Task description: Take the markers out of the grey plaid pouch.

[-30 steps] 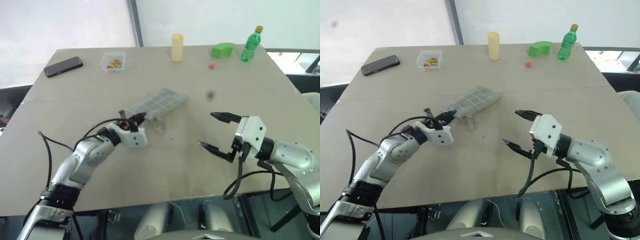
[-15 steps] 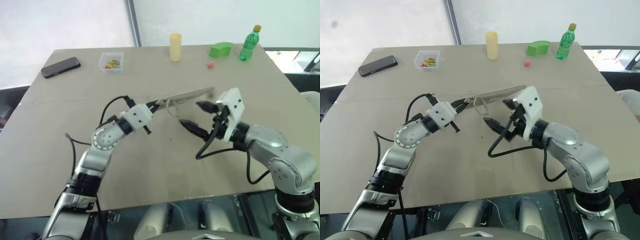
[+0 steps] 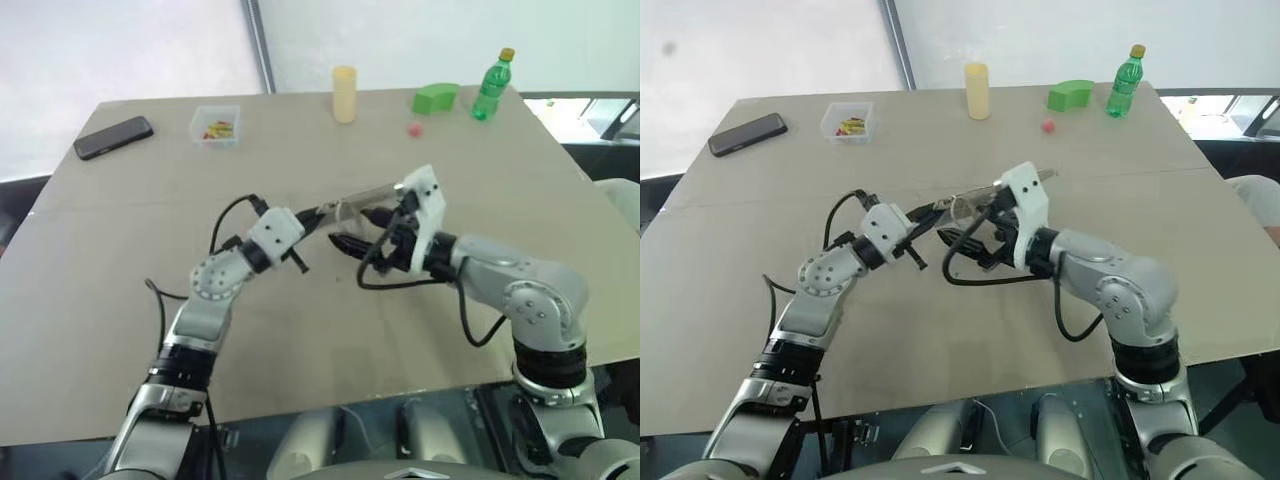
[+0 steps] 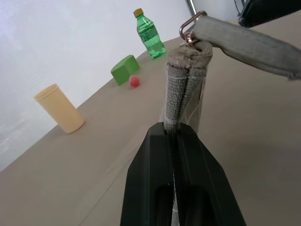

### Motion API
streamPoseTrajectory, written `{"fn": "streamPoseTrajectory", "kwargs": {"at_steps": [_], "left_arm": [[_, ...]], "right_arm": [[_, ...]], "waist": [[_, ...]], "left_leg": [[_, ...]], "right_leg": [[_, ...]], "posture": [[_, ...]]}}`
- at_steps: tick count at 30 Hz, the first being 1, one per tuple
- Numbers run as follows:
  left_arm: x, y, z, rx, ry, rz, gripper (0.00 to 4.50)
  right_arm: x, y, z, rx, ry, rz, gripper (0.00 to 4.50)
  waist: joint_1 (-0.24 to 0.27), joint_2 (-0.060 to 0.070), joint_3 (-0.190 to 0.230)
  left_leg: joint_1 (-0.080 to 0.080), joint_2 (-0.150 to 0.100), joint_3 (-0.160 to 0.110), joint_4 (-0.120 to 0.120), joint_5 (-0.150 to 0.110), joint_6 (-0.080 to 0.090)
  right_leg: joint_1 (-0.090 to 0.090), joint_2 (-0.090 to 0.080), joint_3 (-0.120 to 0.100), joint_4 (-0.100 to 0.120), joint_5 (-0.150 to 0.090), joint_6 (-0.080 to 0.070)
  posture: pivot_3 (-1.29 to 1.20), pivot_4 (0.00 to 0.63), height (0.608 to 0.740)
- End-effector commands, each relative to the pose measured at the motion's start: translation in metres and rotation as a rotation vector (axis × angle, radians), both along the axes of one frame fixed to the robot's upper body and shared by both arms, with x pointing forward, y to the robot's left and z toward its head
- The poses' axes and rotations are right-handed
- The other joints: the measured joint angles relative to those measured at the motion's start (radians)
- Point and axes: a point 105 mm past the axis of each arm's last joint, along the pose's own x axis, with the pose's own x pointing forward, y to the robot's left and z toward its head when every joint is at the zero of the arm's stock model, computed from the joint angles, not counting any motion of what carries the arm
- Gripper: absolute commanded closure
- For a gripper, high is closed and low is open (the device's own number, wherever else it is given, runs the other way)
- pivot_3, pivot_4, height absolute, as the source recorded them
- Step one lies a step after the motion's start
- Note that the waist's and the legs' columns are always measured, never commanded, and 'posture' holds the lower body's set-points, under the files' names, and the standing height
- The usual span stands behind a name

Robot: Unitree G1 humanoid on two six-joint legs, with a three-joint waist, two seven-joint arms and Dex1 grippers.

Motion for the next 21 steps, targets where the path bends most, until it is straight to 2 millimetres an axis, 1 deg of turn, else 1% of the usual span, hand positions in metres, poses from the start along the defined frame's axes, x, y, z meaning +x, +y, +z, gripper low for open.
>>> {"fn": "streamPoseTrajectory", "kwargs": {"at_steps": [1,3,6,7,10,13,14,16,21], "left_arm": [[-0.005,-0.006,0.015,-0.013,-0.061,-0.022,4.46],[-0.004,-0.006,0.015,-0.014,-0.062,-0.021,4.46],[-0.004,-0.008,0.017,-0.019,-0.070,-0.023,4.50],[-0.005,-0.009,0.018,-0.022,-0.072,-0.022,4.50],[-0.006,-0.010,0.018,-0.025,-0.078,-0.025,4.50],[-0.007,-0.009,0.016,-0.025,-0.074,-0.023,4.50],[-0.007,-0.008,0.015,-0.025,-0.073,-0.023,4.50],[-0.008,-0.005,0.015,-0.038,-0.064,-0.026,4.50],[-0.013,0.005,0.012,-0.081,-0.059,-0.055,4.50]], "right_arm": [[0.000,0.008,0.010,0.015,-0.049,0.032,0.00],[0.002,0.010,0.007,0.001,-0.044,0.034,0.00],[0.006,0.010,0.005,-0.008,-0.047,0.028,0.82],[0.008,0.010,0.005,-0.010,-0.050,0.021,1.38],[0.013,0.008,0.006,-0.009,-0.060,0.007,2.76],[0.018,0.004,0.007,-0.013,-0.077,-0.016,4.31],[0.019,0.001,0.008,-0.011,-0.085,-0.026,4.47],[0.023,-0.010,0.012,-0.005,-0.098,-0.058,4.47],[0.033,-0.050,0.025,-0.007,-0.133,-0.167,4.47]], "waist": [[0.000,0.000,0.000],[0.000,0.000,0.000],[0.000,0.000,0.000],[0.000,0.000,0.000],[-0.001,0.000,0.000],[-0.001,0.000,0.000],[-0.001,0.000,0.000],[0.000,0.000,0.000],[0.002,0.000,0.000]], "left_leg": [[0.000,0.000,0.000,0.000,0.000,0.000],[0.000,0.000,0.000,0.000,0.000,0.000],[0.000,0.000,0.000,0.000,0.000,0.000],[0.000,0.000,0.000,0.000,0.000,0.000],[0.000,0.000,0.000,0.000,0.000,0.000],[0.000,0.000,0.000,0.000,0.000,0.000],[0.000,0.000,0.000,0.000,0.000,0.000],[0.000,0.000,0.000,0.000,0.000,0.000],[0.000,0.000,0.000,0.000,0.000,0.000]], "right_leg": [[0.000,0.000,0.000,0.000,0.000,0.000],[0.000,0.000,0.000,0.000,0.000,0.000],[0.000,0.000,0.000,0.000,0.000,0.000],[0.000,0.000,0.000,0.000,0.000,0.000],[0.000,0.000,0.000,0.000,0.000,0.000],[0.000,0.000,0.000,0.000,0.000,0.000],[0.000,0.000,0.000,0.000,0.000,0.000],[0.000,0.000,0.000,0.000,0.000,0.000],[0.000,0.000,0.000,0.000,0.000,0.000]], "posture": [[0.00,0.150,0.740],[0.00,0.150,0.740],[0.00,0.150,0.740],[0.00,0.150,0.740],[0.00,0.150,0.740],[0.00,0.150,0.740],[0.00,0.150,0.740],[0.00,0.150,0.740],[0.00,0.150,0.740]]}}
